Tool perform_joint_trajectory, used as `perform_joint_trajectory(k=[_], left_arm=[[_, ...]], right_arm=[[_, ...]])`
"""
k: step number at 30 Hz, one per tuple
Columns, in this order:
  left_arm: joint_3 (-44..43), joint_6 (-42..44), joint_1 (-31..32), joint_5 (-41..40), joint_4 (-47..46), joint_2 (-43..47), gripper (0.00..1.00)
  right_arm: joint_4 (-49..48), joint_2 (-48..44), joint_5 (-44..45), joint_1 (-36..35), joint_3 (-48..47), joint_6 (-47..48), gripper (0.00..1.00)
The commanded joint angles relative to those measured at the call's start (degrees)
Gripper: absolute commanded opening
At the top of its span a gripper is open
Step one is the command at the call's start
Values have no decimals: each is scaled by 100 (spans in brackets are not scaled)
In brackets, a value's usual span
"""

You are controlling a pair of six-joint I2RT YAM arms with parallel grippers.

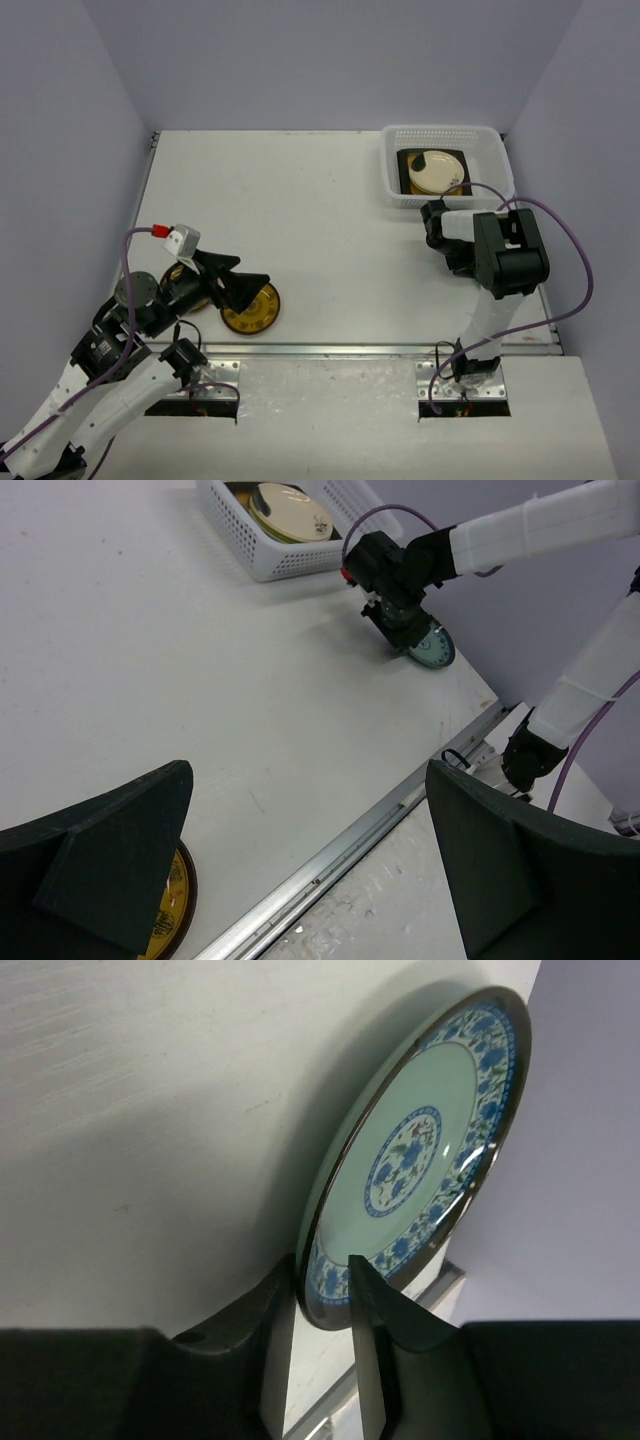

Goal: Place the plates into the plastic bin on the countertop

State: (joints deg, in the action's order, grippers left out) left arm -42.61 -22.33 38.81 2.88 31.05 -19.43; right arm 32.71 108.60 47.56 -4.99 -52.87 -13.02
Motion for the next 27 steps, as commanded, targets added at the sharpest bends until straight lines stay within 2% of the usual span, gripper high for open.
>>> perform_joint_trajectory(k=[1,8,14,20,27], left_arm=[[13,71,72,20,-260,124,100],[16,71,83,34,-272,150,100],[16,71,83,38,-266,139,100],[16,71,83,38,-266,114,100],[11,71,83,1,-266,97,100]], right_arm=[[-426,105,-423,19,72,-40,14],[-444,-241,-640,-104,150,24,1],[-223,-798,-326,-573,200,-124,0],[777,-1565,223,-1164,19,-703,0],[2041,-1953,686,-2036,-856,-1171,0]])
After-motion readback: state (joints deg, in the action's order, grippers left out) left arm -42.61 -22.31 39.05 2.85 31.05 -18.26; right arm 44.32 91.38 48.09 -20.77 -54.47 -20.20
